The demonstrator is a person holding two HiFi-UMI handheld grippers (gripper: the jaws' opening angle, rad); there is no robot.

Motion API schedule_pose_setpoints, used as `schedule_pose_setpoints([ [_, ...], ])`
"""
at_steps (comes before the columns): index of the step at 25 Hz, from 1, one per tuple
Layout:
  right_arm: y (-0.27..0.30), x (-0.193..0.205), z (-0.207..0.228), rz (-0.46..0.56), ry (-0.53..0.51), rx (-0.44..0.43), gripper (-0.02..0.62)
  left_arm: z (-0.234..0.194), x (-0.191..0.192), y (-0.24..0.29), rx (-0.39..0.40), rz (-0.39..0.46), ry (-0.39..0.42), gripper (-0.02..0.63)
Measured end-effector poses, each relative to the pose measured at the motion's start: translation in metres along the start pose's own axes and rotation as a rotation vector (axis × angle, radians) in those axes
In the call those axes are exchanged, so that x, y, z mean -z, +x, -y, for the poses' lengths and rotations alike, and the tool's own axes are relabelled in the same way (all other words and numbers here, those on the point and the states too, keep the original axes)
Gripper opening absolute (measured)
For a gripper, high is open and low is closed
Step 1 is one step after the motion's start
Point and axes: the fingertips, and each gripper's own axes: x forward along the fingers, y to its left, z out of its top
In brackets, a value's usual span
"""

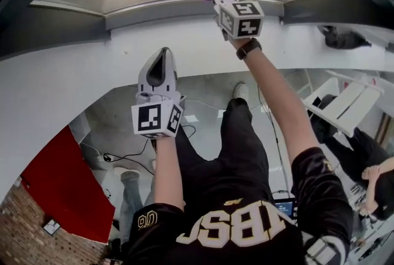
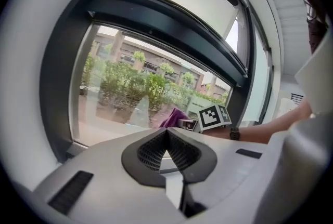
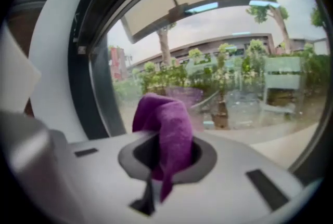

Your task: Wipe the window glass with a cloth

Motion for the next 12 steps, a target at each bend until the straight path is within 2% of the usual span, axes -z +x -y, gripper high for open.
schedule_pose_setpoints([
  [4, -0.072, 0.006, 0.135, 0.045, 0.105, 0.187, 0.043, 0.07, 0.031, 0.033, 0.078, -0.023, -0.004, 0.018],
  [7, -0.123, 0.008, 0.216, 0.109, 0.298, 0.325, 0.043, 0.106, 0.042, 0.049, 0.112, -0.021, -0.023, 0.018],
  [9, -0.148, 0.013, 0.257, 0.127, 0.402, 0.394, 0.043, 0.122, 0.045, 0.057, 0.123, -0.007, -0.06, 0.018],
  [12, -0.168, 0.026, 0.297, 0.104, 0.473, 0.463, 0.043, 0.138, 0.047, 0.064, 0.131, 0.008, -0.103, 0.018],
])
